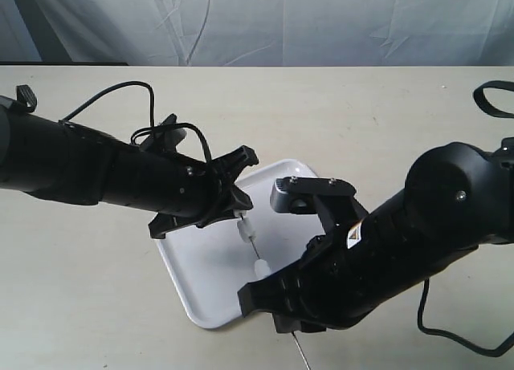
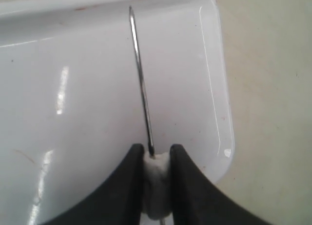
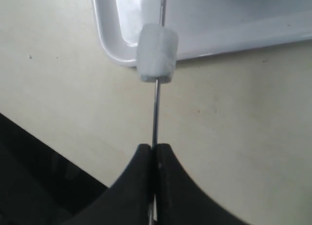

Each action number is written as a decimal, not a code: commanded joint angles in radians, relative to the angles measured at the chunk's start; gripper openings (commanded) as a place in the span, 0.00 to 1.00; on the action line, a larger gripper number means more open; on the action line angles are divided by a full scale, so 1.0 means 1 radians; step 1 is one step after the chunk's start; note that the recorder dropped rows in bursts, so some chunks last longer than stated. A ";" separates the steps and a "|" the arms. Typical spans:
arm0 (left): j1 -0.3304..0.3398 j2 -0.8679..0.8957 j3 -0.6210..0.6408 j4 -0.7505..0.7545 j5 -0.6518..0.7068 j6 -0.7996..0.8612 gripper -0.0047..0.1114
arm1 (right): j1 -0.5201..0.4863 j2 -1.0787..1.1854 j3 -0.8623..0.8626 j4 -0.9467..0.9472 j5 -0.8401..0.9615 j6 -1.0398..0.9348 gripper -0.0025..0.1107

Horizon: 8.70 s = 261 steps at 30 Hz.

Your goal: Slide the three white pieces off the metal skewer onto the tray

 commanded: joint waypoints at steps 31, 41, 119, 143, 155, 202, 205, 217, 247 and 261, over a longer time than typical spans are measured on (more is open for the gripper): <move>-0.007 0.005 -0.003 -0.006 -0.013 0.003 0.34 | 0.080 -0.292 0.002 -0.496 0.355 0.478 0.02; -0.007 0.005 -0.003 -0.006 0.071 0.003 0.39 | 0.079 -0.165 0.002 -0.603 0.125 0.532 0.02; -0.007 -0.008 -0.003 -0.006 -0.082 0.029 0.17 | 0.079 0.032 0.002 -0.334 0.160 0.314 0.02; -0.006 -0.008 -0.003 -0.006 0.000 0.029 0.37 | 0.079 -0.095 0.002 -0.580 0.200 0.472 0.02; -0.006 -0.008 -0.003 -0.006 0.119 0.032 0.39 | 0.079 0.003 0.002 -0.708 -0.045 0.557 0.02; -0.006 -0.008 -0.003 -0.006 0.318 0.112 0.27 | 0.079 0.122 -0.141 -0.762 -0.104 0.559 0.02; -0.006 -0.008 -0.003 -0.006 0.323 0.112 0.25 | 0.079 0.122 -0.141 -0.762 -0.104 0.559 0.02; -0.006 -0.008 -0.003 -0.006 0.355 0.116 0.24 | 0.079 0.122 -0.141 -0.781 -0.091 0.559 0.02; -0.006 -0.008 -0.014 -0.006 0.014 0.108 0.18 | 0.079 0.122 -0.139 -0.566 0.199 0.460 0.02; -0.006 -0.008 -0.061 -0.006 -0.221 0.082 0.18 | 0.203 0.120 -0.139 -0.406 0.476 0.432 0.02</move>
